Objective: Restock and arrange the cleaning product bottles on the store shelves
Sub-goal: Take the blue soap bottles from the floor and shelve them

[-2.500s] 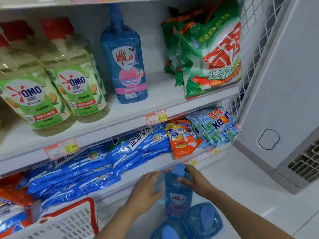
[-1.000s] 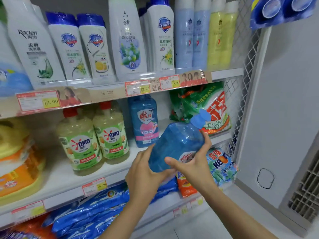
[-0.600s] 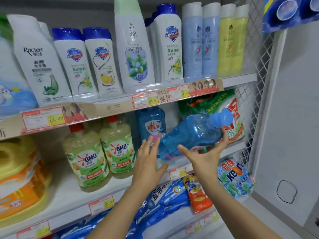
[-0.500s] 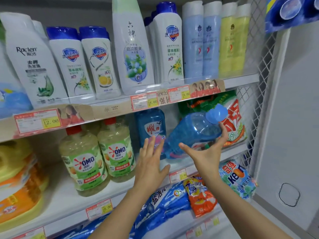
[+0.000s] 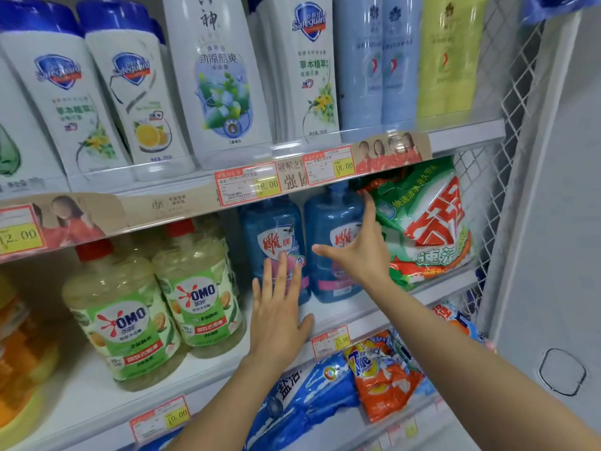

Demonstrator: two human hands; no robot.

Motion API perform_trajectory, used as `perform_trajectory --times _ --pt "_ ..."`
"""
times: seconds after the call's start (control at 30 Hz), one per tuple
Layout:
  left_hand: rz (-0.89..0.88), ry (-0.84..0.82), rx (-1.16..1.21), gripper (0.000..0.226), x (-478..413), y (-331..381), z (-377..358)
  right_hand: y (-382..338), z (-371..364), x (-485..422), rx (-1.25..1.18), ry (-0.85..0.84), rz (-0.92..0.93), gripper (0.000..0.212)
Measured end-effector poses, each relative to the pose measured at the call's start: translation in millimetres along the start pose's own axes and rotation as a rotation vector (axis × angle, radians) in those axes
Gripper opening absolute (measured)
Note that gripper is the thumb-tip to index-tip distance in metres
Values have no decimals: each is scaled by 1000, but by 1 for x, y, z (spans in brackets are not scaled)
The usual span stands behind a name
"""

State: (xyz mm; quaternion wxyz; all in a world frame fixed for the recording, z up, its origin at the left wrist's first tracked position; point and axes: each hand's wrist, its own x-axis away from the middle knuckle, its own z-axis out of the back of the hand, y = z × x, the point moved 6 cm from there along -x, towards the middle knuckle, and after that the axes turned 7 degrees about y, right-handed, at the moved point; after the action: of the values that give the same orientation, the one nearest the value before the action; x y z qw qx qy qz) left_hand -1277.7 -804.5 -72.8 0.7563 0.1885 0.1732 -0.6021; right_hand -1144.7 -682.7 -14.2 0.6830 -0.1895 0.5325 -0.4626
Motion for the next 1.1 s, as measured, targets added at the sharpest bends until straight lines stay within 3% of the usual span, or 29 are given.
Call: perform_trajectory --times 0.23,0.5,0.57,0.67,0.77,0.83,0.9,1.0,1.1 --pt "-27 83 -8 93 -3 -6 -15 5 -31 -32 94 -63 -24 130" --pt "-32 80 32 82 -1 -3 -11 14 -44 -27 -82 -206 1 132" --pt "-80 115 127 74 11 4 -10 14 -29 -2 -122 -235 88 122" --pt "-131 158 402 48 52 18 -12 29 6 50 -174 -274 191 82" --pt "-130 -35 602 43 118 30 -40 82 36 113 -148 -460 65 48" --pt "-73 -255 708 45 170 35 -65 125 56 162 -89 -614 -40 39" --pt "-3 -522 764 57 222 40 -88 163 77 212 8 -785 -125 43" --pt "95 -925 827 93 297 43 -113 208 105 281 96 -1016 -295 55" --pt "99 -1009 869 103 341 49 -122 237 119 334 147 -1160 -371 74"
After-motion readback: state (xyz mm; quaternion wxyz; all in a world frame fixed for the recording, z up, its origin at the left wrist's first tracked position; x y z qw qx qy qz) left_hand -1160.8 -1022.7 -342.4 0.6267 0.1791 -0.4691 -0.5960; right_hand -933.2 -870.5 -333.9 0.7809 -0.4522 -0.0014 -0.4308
